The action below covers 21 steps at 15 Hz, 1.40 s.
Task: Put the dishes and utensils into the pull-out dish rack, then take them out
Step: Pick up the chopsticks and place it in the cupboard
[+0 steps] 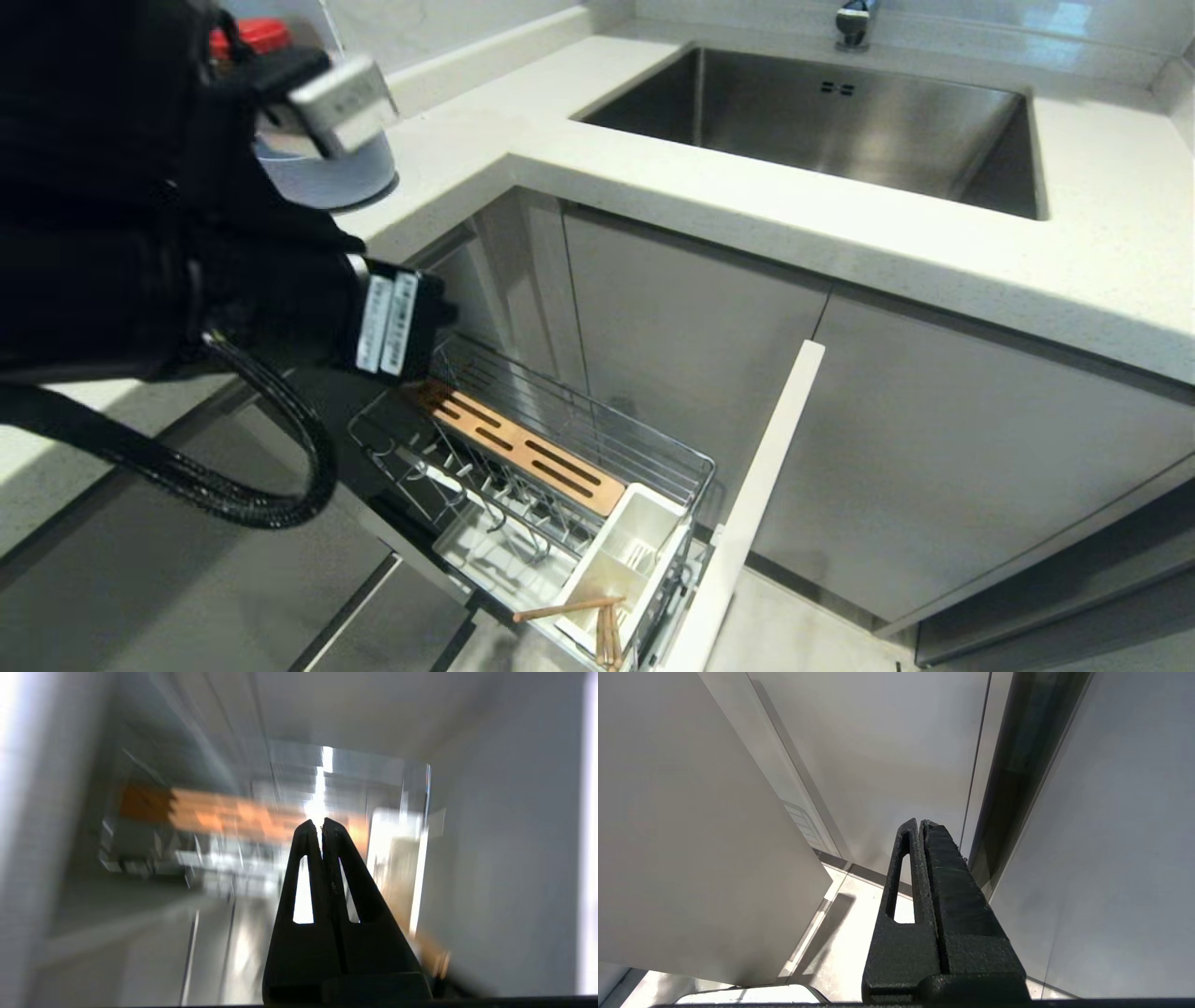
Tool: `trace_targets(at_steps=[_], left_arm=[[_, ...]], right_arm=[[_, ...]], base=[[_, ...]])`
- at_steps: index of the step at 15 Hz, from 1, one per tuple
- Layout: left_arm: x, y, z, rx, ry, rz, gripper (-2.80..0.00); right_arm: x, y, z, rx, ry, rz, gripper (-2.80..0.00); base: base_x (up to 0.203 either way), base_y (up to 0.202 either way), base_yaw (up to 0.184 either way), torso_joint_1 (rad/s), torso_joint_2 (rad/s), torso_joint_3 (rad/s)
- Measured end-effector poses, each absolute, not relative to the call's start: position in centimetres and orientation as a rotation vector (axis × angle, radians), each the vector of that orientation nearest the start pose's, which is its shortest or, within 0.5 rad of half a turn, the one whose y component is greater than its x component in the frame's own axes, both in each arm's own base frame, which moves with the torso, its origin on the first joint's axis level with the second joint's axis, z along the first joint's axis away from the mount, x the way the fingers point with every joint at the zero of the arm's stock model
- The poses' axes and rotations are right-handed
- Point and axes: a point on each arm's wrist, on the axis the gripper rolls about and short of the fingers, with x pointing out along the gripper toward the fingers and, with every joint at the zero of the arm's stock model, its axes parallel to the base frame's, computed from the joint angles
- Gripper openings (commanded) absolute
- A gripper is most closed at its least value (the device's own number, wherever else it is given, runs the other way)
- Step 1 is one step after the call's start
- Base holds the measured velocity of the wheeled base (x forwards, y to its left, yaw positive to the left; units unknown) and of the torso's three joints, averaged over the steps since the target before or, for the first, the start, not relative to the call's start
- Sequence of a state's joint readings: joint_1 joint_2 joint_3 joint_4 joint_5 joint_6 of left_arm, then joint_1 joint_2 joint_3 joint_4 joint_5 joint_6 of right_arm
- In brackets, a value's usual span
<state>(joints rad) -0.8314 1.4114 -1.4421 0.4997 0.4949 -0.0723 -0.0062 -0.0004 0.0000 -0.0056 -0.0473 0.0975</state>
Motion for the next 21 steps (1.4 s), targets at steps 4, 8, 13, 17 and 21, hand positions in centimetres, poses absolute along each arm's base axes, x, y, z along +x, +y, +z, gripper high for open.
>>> trace_targets(at_steps=[4, 8, 13, 17, 21], left_arm=[[13.9, -11.6, 37.9, -0.019, 0.098, -0.16, -2.8], [12.9, -6.5, 40.9, -0.18, -0.025, 0.058, -2.8], [12.5, -3.2, 41.1, -0.288, 0.1, 0.29, -2.8], [12.7, -2.6, 40.6, -0.323, 0.282, 0.399, -2.8], [14.7, -2.0, 39.8, -0.297, 0.358, 0.486, 0.0]], right_arm=[[-2.3, -0.1, 7.6, 0.098, -0.008, -0.053, -2.8], [-2.3, -0.1, 7.6, 0.098, -0.009, -0.053, -2.8], [-2.3, -0.1, 7.6, 0.098, -0.008, -0.053, -2.8], [-2.3, -0.1, 7.6, 0.098, -0.008, -0.053, -2.8], [-2.3, -0.1, 7.6, 0.098, -0.009, -0.053, -2.8]], base=[[0.0, 0.0, 0.0, 0.0, 0.0, 0.0], [0.0, 0.0, 0.0, 0.0, 0.0, 0.0], [0.0, 0.0, 0.0, 0.0, 0.0, 0.0], [0.0, 0.0, 0.0, 0.0, 0.0, 0.0], [0.0, 0.0, 0.0, 0.0, 0.0, 0.0]])
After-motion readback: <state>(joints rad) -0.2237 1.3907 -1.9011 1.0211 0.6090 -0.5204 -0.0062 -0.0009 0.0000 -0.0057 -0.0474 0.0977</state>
